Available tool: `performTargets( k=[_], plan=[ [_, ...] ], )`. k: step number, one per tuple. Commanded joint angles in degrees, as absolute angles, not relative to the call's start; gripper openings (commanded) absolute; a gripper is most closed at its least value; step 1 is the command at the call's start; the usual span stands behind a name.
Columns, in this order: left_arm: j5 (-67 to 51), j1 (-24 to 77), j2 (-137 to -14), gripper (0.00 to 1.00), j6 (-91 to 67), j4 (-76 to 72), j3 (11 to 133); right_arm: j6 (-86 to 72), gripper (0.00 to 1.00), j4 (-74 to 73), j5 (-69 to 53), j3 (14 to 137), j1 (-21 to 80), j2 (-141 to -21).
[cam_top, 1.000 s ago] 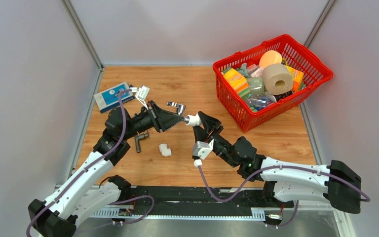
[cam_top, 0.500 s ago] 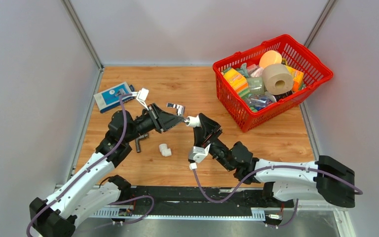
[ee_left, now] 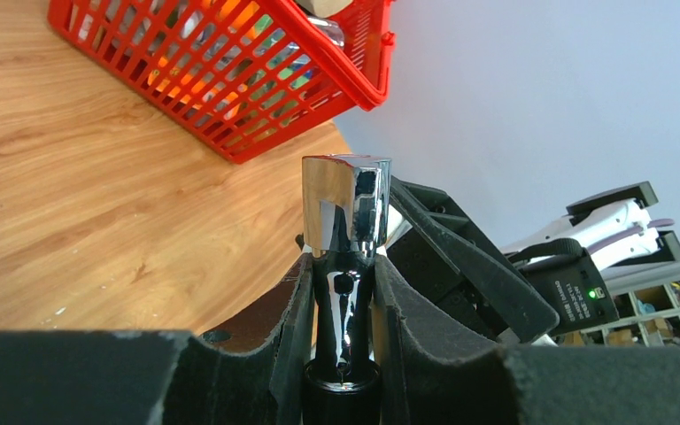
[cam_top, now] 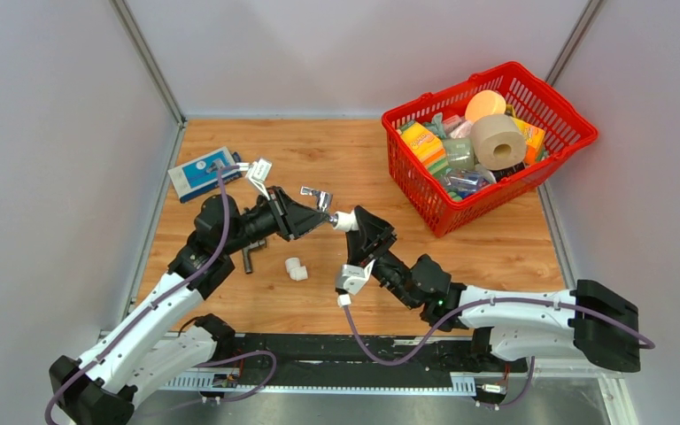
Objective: Install the water faucets
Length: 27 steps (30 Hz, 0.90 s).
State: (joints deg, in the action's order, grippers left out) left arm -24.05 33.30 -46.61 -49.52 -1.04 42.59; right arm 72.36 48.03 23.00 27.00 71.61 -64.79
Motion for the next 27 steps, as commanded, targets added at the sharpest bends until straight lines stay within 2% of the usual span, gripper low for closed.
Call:
performTargets(
  k=[1,27],
  plan=[
    [-25.6,33.6,-45.8,0.0,-48.3,-8.2,41.2,68.5,0.0,45.8,18.3,31.0,72.8,-61.4],
    [-38.3,34.7,-47.4,0.0,-27.8,-3.8,46.0,56.1,0.0,20.7,9.2,41.4,72.7,-57.8]
  ],
)
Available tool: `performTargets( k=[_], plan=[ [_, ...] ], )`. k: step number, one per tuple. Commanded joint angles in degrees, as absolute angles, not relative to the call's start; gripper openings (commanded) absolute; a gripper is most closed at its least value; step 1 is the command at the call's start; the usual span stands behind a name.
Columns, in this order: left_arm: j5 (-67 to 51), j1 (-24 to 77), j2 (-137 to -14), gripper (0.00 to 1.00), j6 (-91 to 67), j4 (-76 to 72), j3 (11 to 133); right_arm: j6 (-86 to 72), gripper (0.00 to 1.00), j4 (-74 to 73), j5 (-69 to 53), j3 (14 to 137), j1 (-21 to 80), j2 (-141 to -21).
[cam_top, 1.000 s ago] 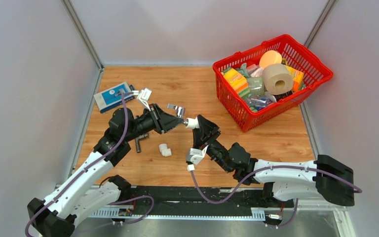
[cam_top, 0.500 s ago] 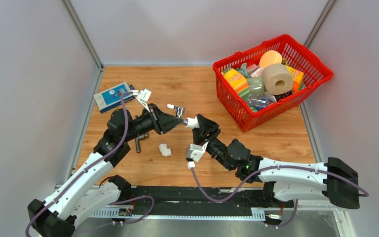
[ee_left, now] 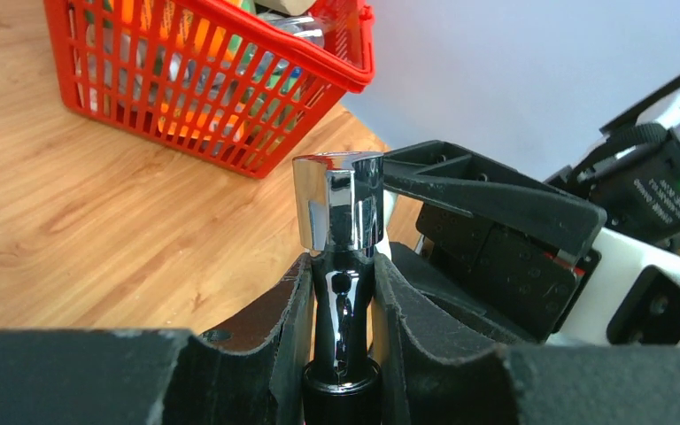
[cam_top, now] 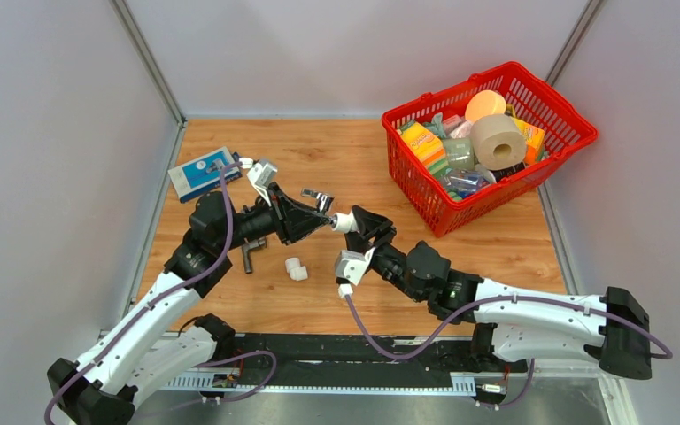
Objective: Install the water faucets
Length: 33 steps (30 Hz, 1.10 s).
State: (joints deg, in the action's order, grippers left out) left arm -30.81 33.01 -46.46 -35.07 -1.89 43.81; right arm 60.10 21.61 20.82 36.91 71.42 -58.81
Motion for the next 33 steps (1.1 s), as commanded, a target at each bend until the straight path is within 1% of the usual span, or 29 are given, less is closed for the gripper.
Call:
performTargets(
  k=[1,11,13,17,23,29,33],
  plan=[
    [-38.9,34.7,-47.5,0.0,-27.6,-4.8,45.8,55.9,0.0,20.5,9.0,41.3,72.6,-57.5],
    [-44.1,34.7,-47.0,0.0,-18.5,-6.7,45.6,49.1,0.0,14.3,2.8,44.6,70.8,-56.0],
    [-46.3,34.8,-46.5,0.0,-19.2,-12.0,44.0,47.4,0.0,14.0,1.0,44.9,70.1,-55.5],
    [-48.3,34.7,-45.9,0.0,-19.2,-18.0,41.3,43.8,0.0,13.4,-4.8,45.4,68.2,-54.5],
    [-45.8,34.7,-44.6,0.0,-23.4,-27.6,36.3,39.3,0.0,13.8,-9.1,45.4,65.6,-53.3],
    [-46.5,34.7,-44.7,0.0,-23.0,-27.4,35.2,39.4,0.0,13.9,-9.7,45.1,65.5,-53.0],
    [-46.8,34.7,-43.6,0.0,-20.1,-27.4,34.2,36.8,0.0,14.0,-12.7,45.7,64.3,-53.2]
  ],
)
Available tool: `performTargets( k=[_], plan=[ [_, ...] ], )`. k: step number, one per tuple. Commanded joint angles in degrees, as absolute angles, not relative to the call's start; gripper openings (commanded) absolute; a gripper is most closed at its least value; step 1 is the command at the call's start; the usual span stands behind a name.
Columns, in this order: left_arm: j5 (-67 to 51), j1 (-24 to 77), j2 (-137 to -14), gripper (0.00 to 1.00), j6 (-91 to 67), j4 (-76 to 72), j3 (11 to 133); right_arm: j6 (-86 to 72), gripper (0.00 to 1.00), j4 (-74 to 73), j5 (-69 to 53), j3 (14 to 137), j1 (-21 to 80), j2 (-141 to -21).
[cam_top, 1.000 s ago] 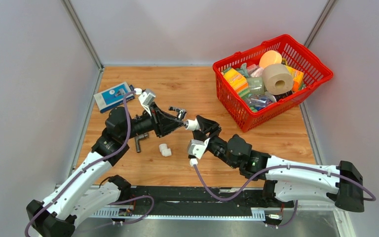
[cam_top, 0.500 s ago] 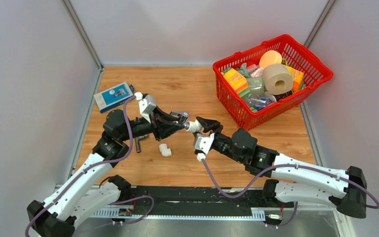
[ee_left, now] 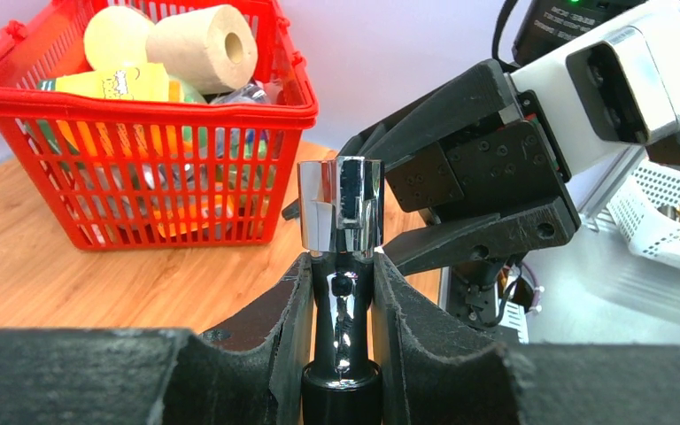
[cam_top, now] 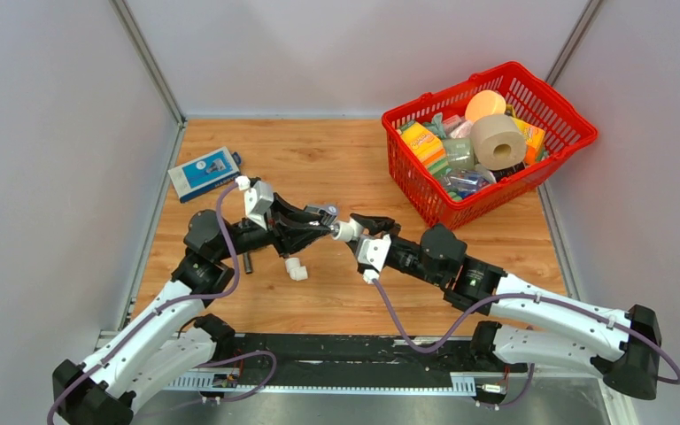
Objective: Install the water faucets
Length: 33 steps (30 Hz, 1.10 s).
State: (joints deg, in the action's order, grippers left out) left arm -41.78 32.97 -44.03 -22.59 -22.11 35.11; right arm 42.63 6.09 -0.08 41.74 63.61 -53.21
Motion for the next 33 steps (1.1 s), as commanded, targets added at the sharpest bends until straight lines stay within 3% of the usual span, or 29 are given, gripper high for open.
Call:
performTargets(
  k=[1,15,33],
  plan=[
    [-47.1,34.7,-43.4,0.0,-20.0,-29.1,33.9,36.0,0.0,14.0,-13.5,45.9,63.9,-53.2],
    [-48.7,34.7,-42.0,0.0,-15.2,-33.0,32.2,17.3,0.0,14.6,-34.0,50.9,53.6,-55.9],
    [-58.5,34.7,-44.8,0.0,-20.6,-44.5,33.8,2.2,0.0,15.6,-57.1,56.2,44.2,-62.7]
  ],
)
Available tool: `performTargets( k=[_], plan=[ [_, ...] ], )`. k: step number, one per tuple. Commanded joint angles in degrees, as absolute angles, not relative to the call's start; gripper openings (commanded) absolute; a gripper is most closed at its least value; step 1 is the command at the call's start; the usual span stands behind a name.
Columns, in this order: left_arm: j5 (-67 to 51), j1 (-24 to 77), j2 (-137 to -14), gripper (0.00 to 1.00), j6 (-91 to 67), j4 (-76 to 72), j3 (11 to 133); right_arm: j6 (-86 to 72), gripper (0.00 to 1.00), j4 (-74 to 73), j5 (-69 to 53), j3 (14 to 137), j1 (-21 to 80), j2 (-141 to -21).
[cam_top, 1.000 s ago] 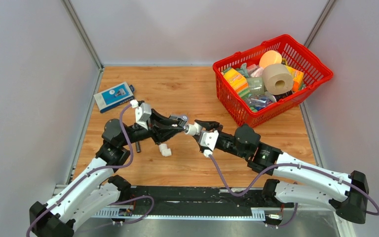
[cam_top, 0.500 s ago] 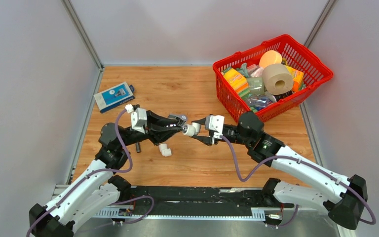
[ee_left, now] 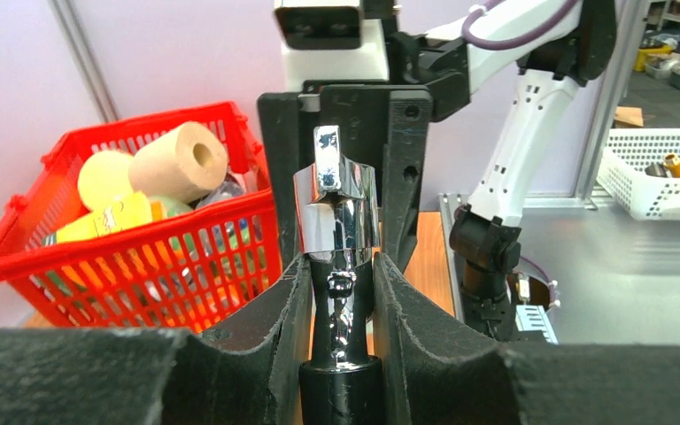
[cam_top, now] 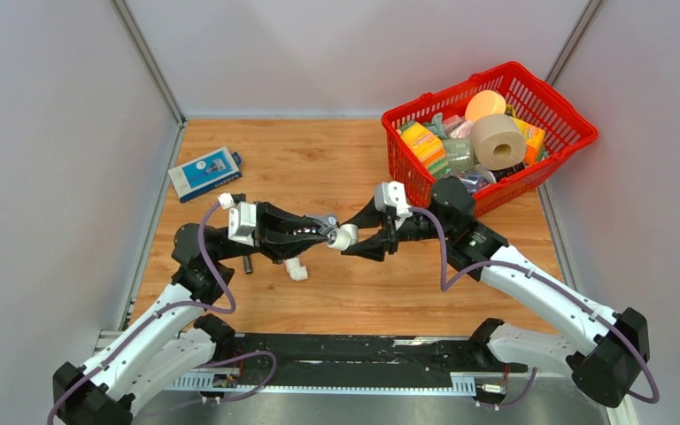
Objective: Install the water faucets
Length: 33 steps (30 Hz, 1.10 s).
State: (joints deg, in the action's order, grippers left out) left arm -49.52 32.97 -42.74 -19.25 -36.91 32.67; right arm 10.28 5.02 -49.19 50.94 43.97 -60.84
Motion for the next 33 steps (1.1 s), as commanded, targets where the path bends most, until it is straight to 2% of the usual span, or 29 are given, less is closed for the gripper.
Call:
performTargets(
  k=[1,11,14,17,21,28,33],
  plan=[
    [-59.4,34.7,-45.2,0.0,-21.1,-45.3,34.0,1.7,0.0,15.6,-57.9,56.5,43.9,-63.1],
    [-64.3,34.7,-48.1,0.0,-24.4,-51.9,35.6,-4.7,0.0,15.6,-64.0,59.7,41.8,-67.1],
    [-60.9,34.7,-47.0,0.0,-20.9,-46.5,35.4,-4.2,0.25,15.6,-61.8,59.2,41.1,-66.8],
    [-54.4,34.7,-45.4,0.0,-18.2,-42.1,33.8,-1.6,0.58,15.5,-58.9,58.2,41.0,-65.4],
    [-43.4,34.7,-42.9,0.0,-20.2,-41.3,31.4,3.9,0.83,15.3,-53.0,55.9,41.0,-63.1],
    [-28.1,34.7,-41.5,0.0,-27.1,-37.5,29.4,13.9,1.0,16.3,-44.9,51.2,41.0,-58.7],
    [-16.1,34.7,-40.4,0.0,-35.4,-32.1,29.5,15.9,1.0,24.8,-40.4,43.8,41.0,-55.6]
  ],
)
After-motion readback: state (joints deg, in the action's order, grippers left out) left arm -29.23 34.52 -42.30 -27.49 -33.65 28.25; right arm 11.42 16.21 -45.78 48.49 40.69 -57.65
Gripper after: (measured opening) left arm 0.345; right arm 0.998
